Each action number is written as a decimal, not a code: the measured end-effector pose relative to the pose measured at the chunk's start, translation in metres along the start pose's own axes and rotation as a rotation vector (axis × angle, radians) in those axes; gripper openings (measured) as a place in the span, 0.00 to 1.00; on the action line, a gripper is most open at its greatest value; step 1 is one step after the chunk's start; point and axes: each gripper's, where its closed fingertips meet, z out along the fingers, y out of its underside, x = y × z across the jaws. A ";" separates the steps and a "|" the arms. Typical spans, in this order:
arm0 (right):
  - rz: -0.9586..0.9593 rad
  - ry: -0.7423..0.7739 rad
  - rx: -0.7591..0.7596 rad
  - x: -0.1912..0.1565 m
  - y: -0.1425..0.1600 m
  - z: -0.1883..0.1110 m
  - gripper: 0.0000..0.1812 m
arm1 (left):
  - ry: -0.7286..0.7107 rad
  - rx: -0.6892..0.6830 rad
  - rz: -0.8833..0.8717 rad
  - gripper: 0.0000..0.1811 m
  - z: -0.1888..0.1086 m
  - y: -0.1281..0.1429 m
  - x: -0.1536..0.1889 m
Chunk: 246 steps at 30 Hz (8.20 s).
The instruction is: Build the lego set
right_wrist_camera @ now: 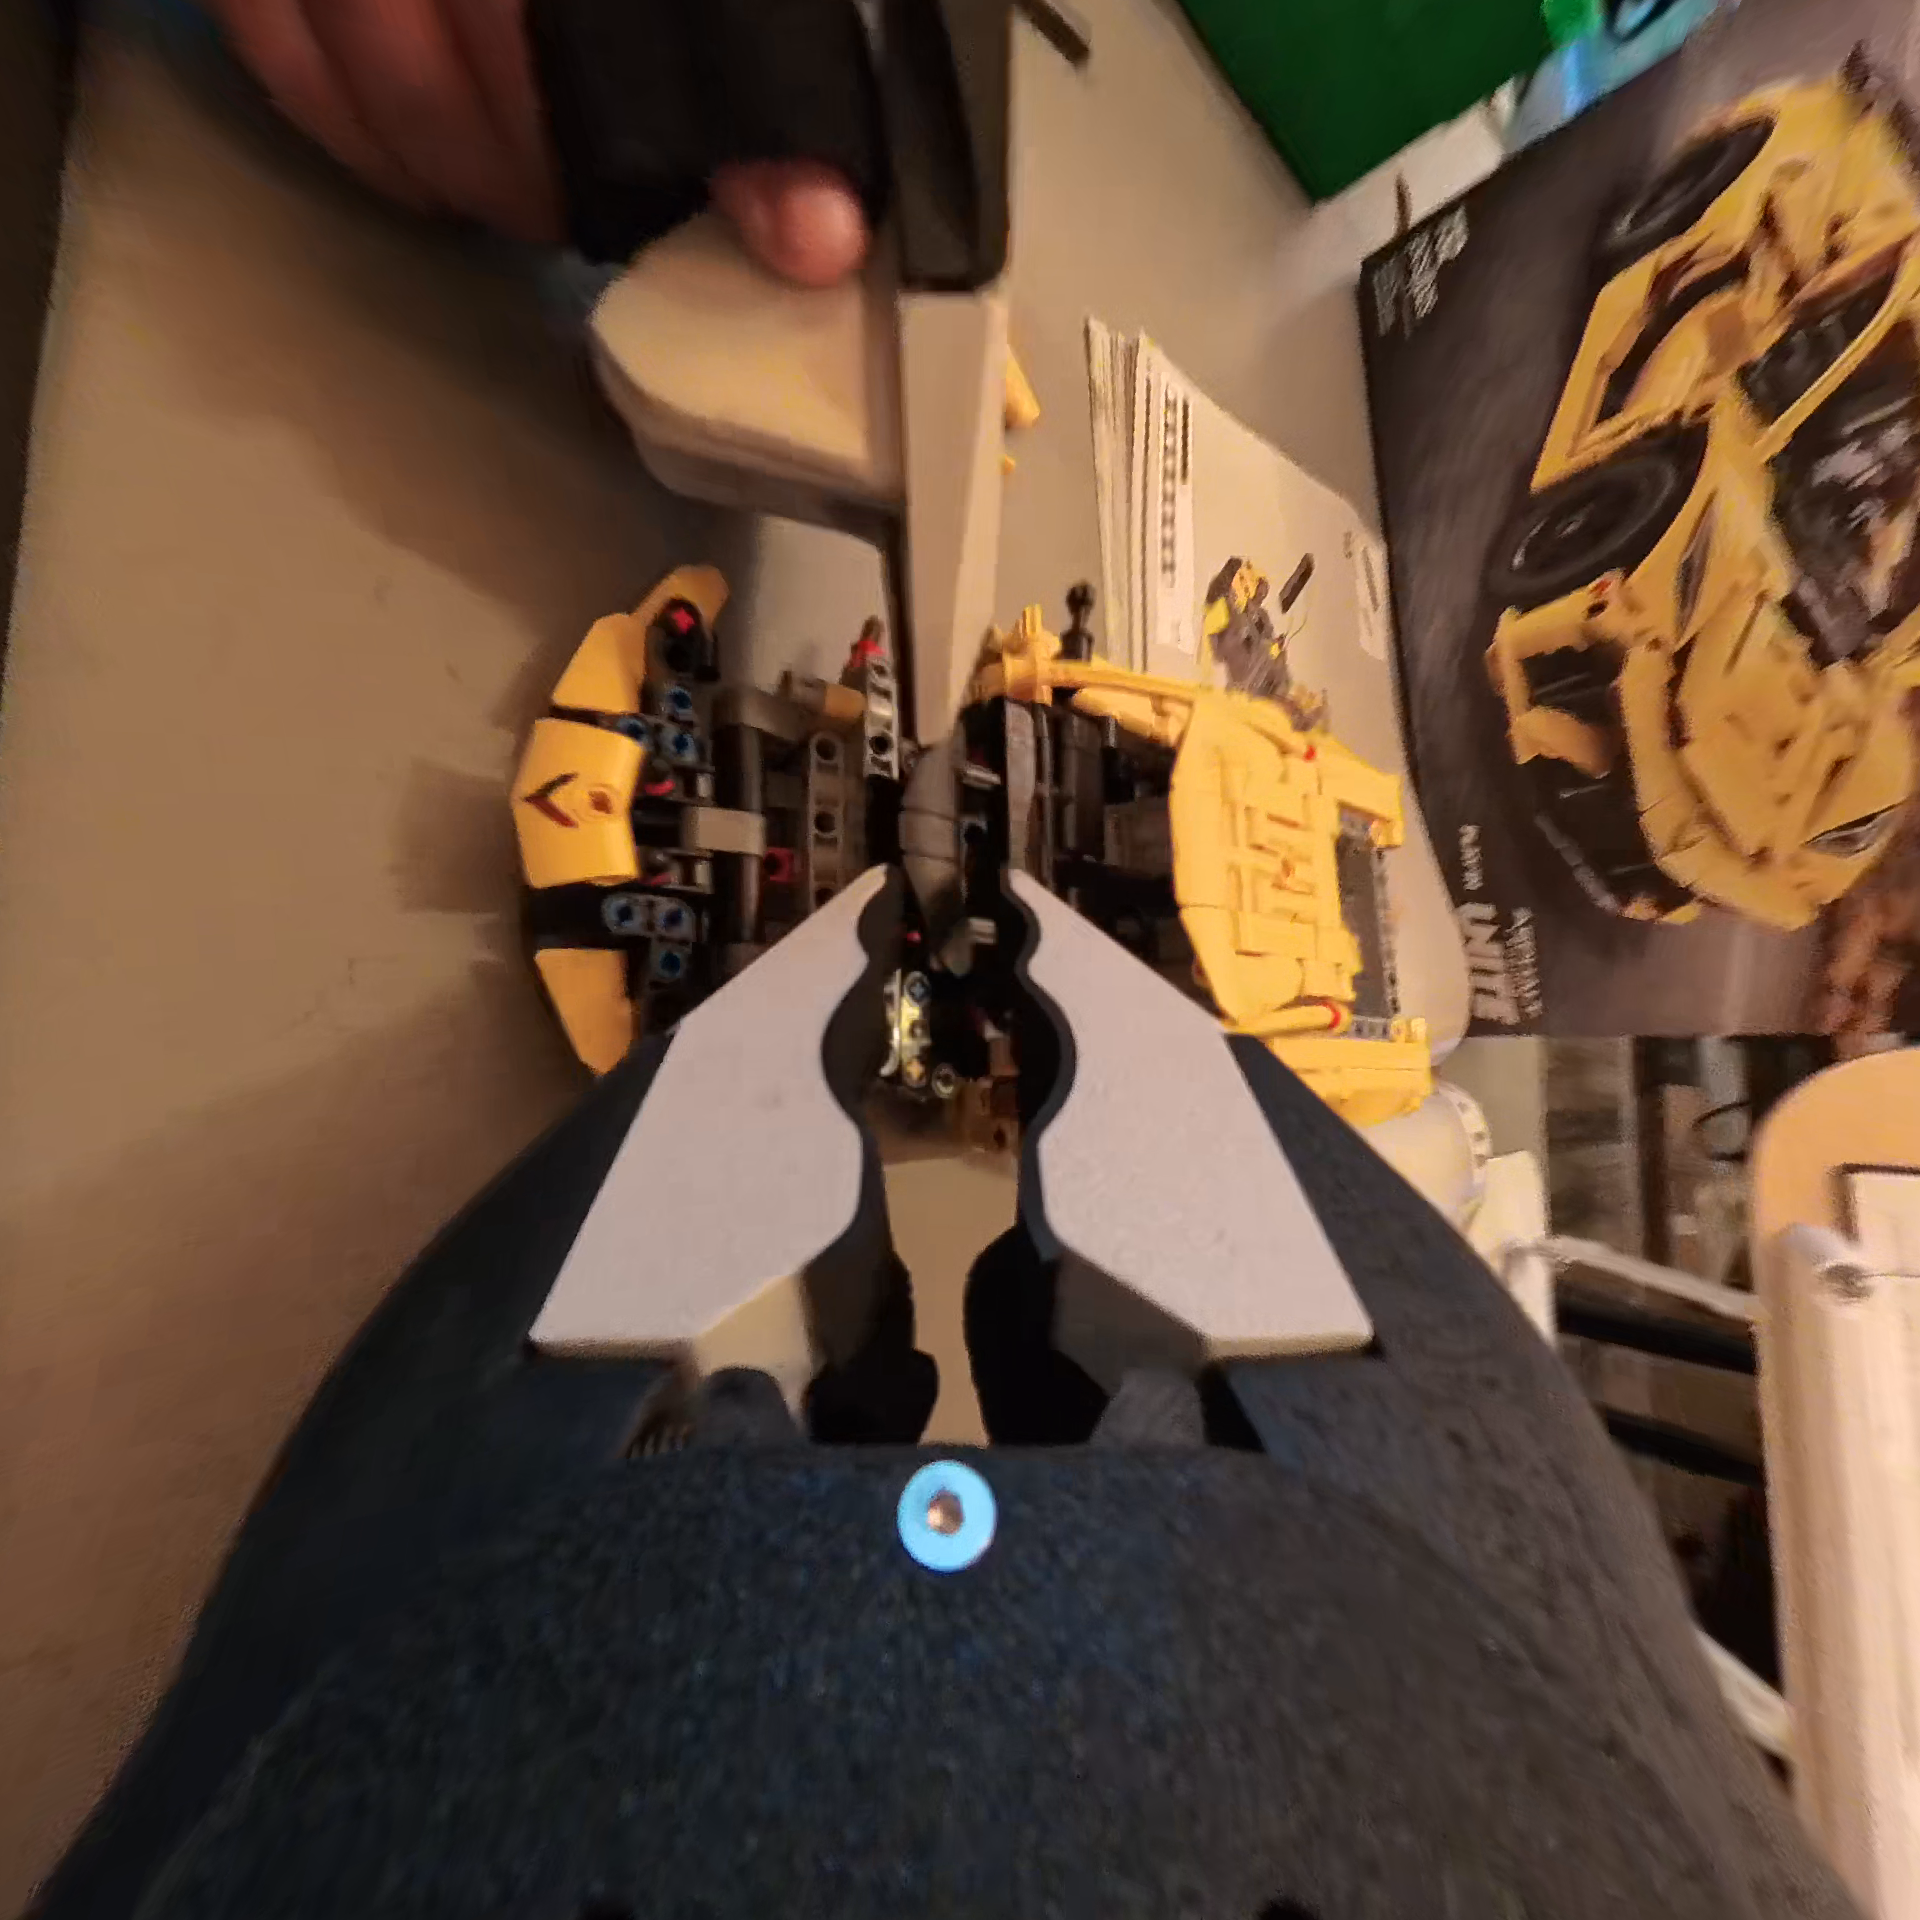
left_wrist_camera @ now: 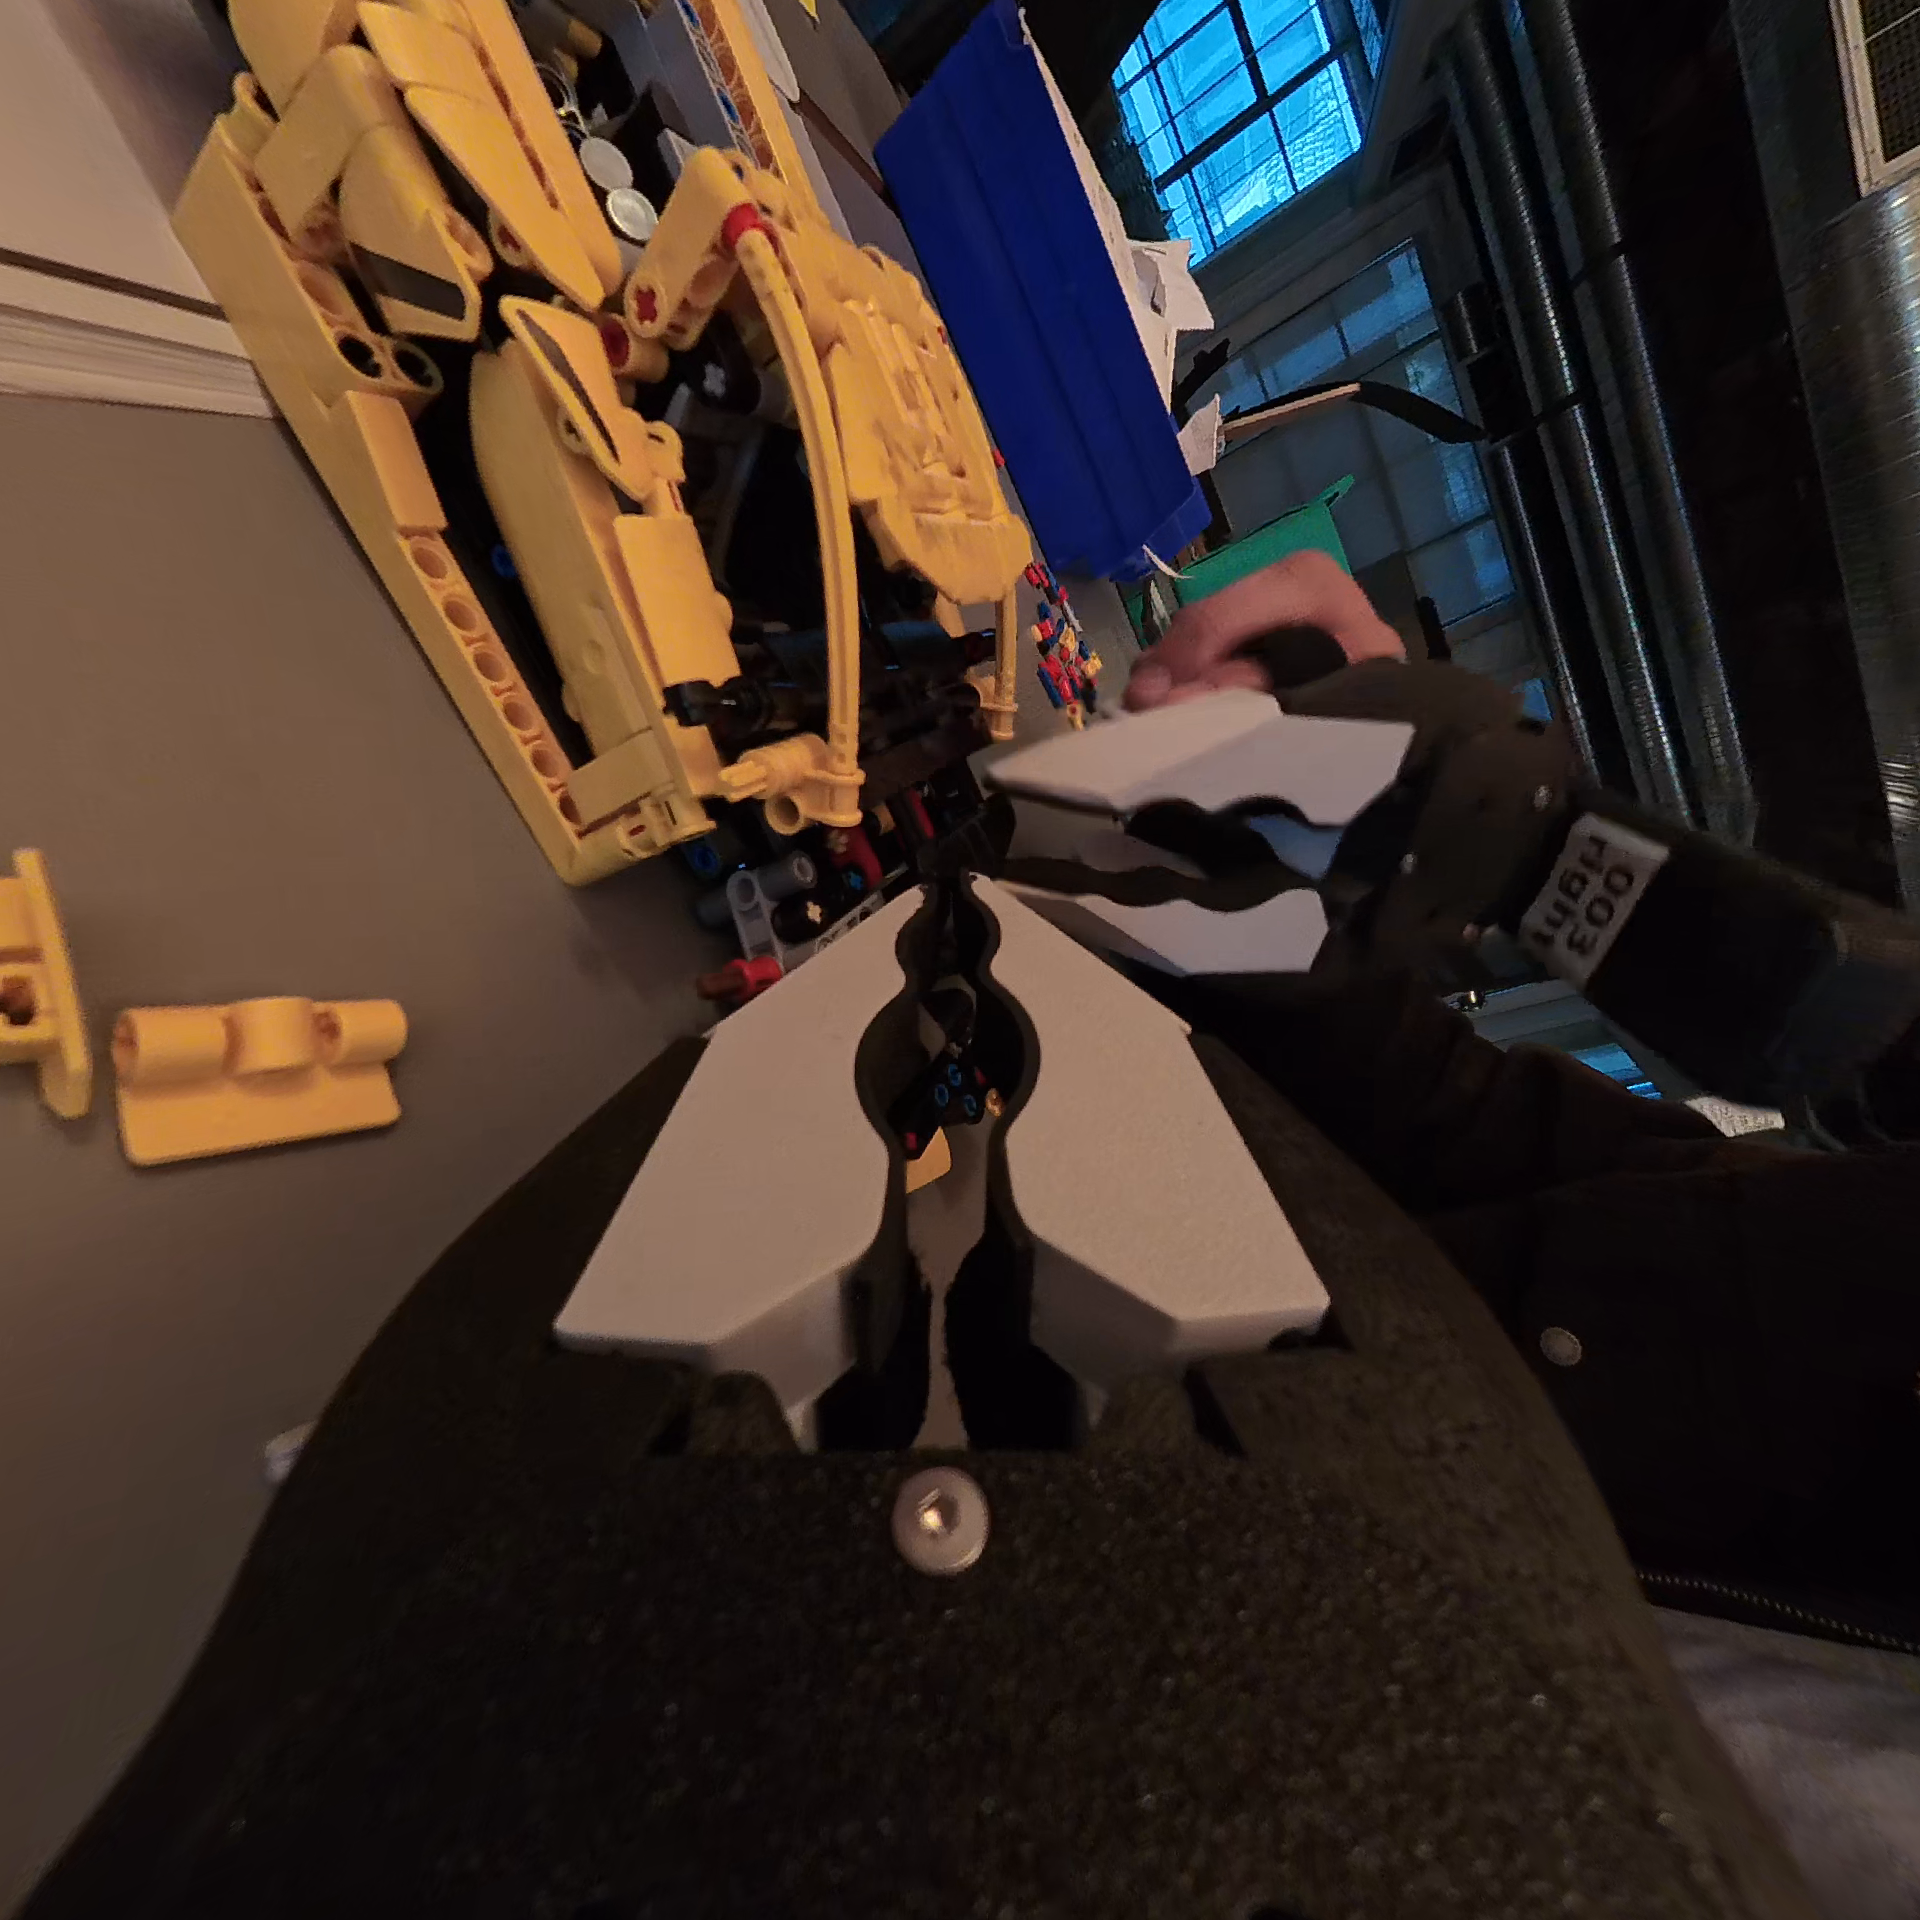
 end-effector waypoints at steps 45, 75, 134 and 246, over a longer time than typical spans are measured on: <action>-0.302 0.430 -0.120 0.002 -0.008 0.008 0.02 | -0.108 -0.516 0.965 0.14 -0.020 0.004 -0.022; -0.158 0.289 -0.196 0.006 0.008 0.004 0.04 | -0.054 -0.489 1.080 0.07 0.002 0.009 -0.023; -0.128 0.430 -0.386 0.006 0.001 0.006 0.01 | -0.038 -0.475 1.032 0.07 0.004 0.010 -0.022; 0.255 -0.355 -0.155 0.005 0.011 0.007 0.19 | 0.013 -0.481 0.993 0.07 0.006 0.018 -0.016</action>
